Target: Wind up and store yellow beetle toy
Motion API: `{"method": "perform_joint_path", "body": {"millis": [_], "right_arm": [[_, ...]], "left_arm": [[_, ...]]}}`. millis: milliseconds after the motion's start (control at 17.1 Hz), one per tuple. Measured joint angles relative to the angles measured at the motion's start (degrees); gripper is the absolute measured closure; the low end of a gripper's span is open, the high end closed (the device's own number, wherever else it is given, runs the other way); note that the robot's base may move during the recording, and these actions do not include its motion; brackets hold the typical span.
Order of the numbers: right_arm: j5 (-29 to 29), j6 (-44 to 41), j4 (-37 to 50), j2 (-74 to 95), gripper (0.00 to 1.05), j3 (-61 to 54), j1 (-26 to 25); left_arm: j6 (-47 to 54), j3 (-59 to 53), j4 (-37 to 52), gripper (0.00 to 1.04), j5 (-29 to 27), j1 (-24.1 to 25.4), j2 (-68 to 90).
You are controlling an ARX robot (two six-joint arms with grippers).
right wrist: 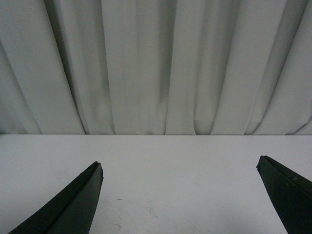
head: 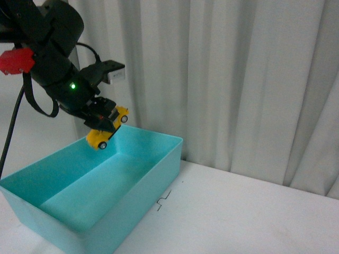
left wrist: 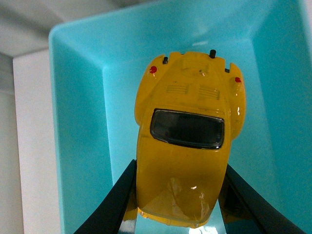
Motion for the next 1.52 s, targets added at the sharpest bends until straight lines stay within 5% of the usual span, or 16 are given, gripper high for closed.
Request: {"method": "perform_joint_path", "body": {"millis": [817, 1226, 1518], "right_arm": [[0.0, 0.0, 0.0, 0.0, 0.07, 0.0, 0.0], [0.0, 0.0, 0.0, 0.0, 0.07, 0.0, 0.0], [0.0, 0.0, 0.0, 0.0, 0.07, 0.0, 0.0]], "left_arm": [[-8.8, -3.9, 8.6, 0.65, -11.8, -1.3, 15.2], [-10.0, -3.3, 8.3, 0.65, -10.9, -2.2, 17.0], [-11.7, -4.8, 8.5, 0.28, -8.6, -3.1, 17.0]]}}
